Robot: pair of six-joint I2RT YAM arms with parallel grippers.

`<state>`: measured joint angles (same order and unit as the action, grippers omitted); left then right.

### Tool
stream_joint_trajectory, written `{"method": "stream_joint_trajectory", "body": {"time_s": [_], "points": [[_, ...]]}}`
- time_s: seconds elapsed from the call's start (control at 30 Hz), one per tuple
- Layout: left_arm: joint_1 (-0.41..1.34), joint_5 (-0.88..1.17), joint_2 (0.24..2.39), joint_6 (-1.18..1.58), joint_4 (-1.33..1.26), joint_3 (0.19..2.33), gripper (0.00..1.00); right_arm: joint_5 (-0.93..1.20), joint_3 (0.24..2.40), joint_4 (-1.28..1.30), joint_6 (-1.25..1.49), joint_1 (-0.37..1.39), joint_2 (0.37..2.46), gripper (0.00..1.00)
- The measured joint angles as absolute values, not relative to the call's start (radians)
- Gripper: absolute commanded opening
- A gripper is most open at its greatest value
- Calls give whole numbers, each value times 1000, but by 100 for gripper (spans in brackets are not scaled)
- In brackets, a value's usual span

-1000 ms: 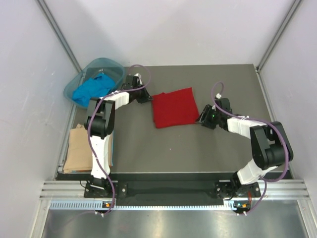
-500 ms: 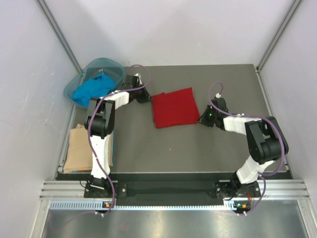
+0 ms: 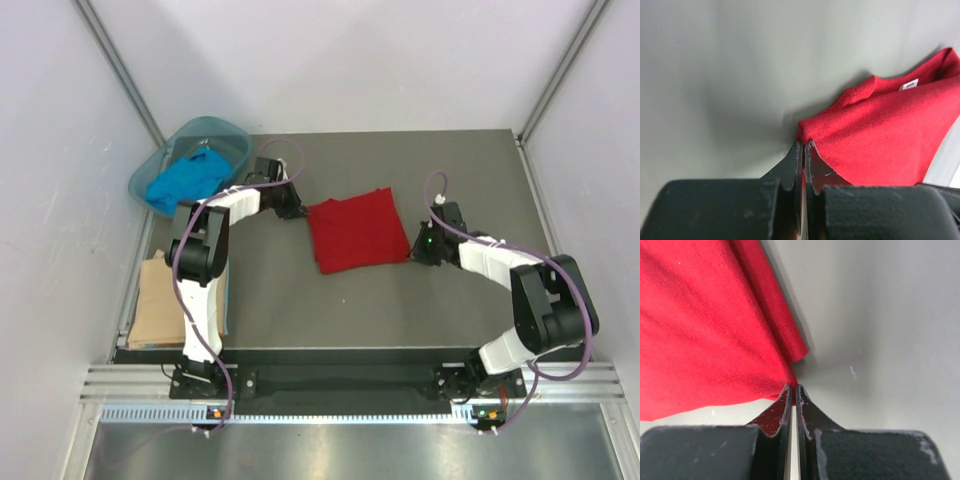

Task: Fold and stack the t-shirts
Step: Fold the tshirt

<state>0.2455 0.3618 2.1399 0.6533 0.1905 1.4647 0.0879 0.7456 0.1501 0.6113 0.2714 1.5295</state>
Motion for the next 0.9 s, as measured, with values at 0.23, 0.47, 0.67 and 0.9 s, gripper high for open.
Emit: {"method": "stream_joint_trajectory", "body": {"time_s": [0.23,0.47,0.67,0.9], "points": [[274,362,2061,657,245,1371,33,86,719,252,575,272,1436,6],[276,389,1983,676,173,1259,58,78,693,306,556,272,1417,9],[273,461,1953,678,-7,1147,59,72,693,308,541,272,1417,9],[273,517,1983,678,-145,1117,56,70,694,308,531,268,1423,10]]}}
